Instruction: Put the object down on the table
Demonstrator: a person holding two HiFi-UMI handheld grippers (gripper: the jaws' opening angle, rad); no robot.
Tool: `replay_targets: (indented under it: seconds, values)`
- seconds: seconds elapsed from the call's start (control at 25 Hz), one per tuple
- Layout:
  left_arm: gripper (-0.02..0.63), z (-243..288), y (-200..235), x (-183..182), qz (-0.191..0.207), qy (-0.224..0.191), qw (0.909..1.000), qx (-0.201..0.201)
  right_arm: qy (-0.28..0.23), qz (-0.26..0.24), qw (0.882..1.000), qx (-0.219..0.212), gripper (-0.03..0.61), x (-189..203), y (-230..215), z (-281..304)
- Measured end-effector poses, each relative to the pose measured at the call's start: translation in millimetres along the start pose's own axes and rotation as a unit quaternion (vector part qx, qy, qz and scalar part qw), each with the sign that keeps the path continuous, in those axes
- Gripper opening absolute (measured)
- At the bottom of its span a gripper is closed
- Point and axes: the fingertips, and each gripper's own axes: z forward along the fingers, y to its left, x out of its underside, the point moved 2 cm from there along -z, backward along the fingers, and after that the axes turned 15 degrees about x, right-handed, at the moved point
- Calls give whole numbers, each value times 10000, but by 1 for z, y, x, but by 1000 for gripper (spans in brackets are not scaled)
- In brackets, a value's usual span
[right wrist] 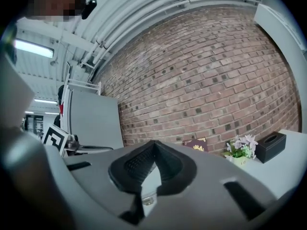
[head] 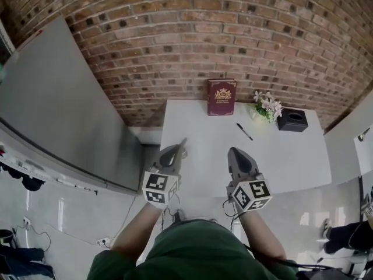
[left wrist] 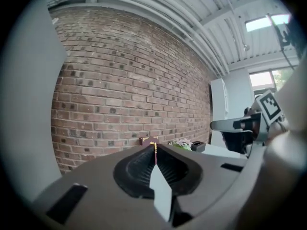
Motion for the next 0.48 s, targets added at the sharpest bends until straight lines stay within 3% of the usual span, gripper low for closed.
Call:
replay_targets:
  seconds: [0.28, 0.48]
  values:
    - [15, -18, -1, -40, 141, -492, 9986, -125, -506, -348, 9981, -96, 3, -31, 7, -7]
    - [15, -23, -5, -54, 170, -594, 9980, -104, -668, -518, 9964, -74, 2, -43, 8, -12]
